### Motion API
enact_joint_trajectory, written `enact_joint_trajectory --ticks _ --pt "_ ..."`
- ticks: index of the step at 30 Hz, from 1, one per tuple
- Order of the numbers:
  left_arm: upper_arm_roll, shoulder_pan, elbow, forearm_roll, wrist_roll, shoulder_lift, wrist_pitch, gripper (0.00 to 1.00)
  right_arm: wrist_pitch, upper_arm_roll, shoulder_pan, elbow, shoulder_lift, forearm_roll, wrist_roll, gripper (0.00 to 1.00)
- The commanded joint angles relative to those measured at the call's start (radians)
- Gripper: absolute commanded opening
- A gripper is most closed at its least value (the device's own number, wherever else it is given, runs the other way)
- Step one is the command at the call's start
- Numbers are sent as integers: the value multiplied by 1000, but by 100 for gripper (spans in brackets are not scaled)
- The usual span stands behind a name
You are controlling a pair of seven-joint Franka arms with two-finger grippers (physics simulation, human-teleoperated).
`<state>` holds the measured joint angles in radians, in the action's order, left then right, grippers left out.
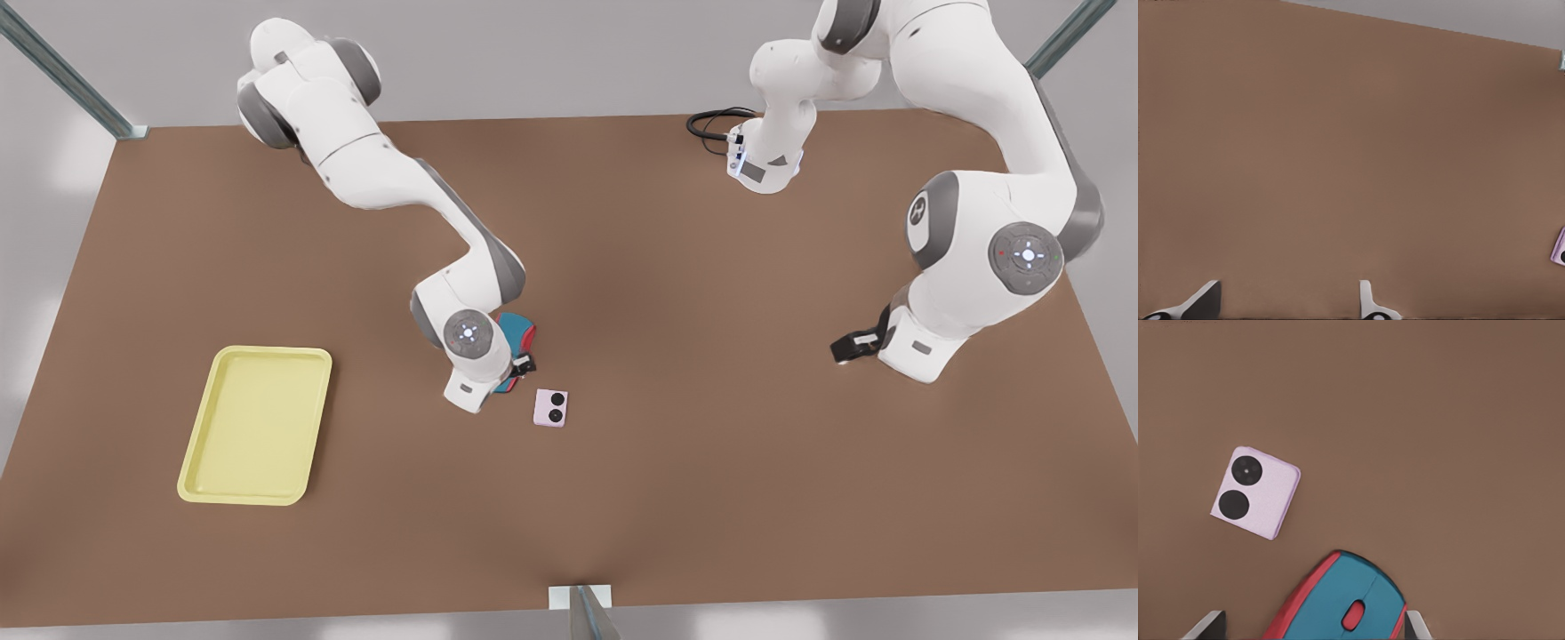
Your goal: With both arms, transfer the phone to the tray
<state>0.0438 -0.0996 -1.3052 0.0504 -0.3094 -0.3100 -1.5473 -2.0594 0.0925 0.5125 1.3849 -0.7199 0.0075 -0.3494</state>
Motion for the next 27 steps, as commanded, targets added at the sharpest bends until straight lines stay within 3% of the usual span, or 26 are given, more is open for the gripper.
enact_joint_trajectory --ticks 1,4,8,26,27 --pt "27 17 -37 43 371 35 39 100 -203 1 24 -50 -67 -7 -798 100" --pt "25 15 -36 37 398 28 50 100 -315 20 26 -148 -191 -12 -796 100" --pt "25 14 -32 35 397 19 50 100 -300 7 41 -280 -289 -15 -839 100" --pt "25 9 -32 35 386 5 46 100 -266 -16 84 -198 -302 -101 -833 100" --pt "25 9 -32 35 386 5 46 100 -266 -17 84 -198 -302 -101 -824 95"
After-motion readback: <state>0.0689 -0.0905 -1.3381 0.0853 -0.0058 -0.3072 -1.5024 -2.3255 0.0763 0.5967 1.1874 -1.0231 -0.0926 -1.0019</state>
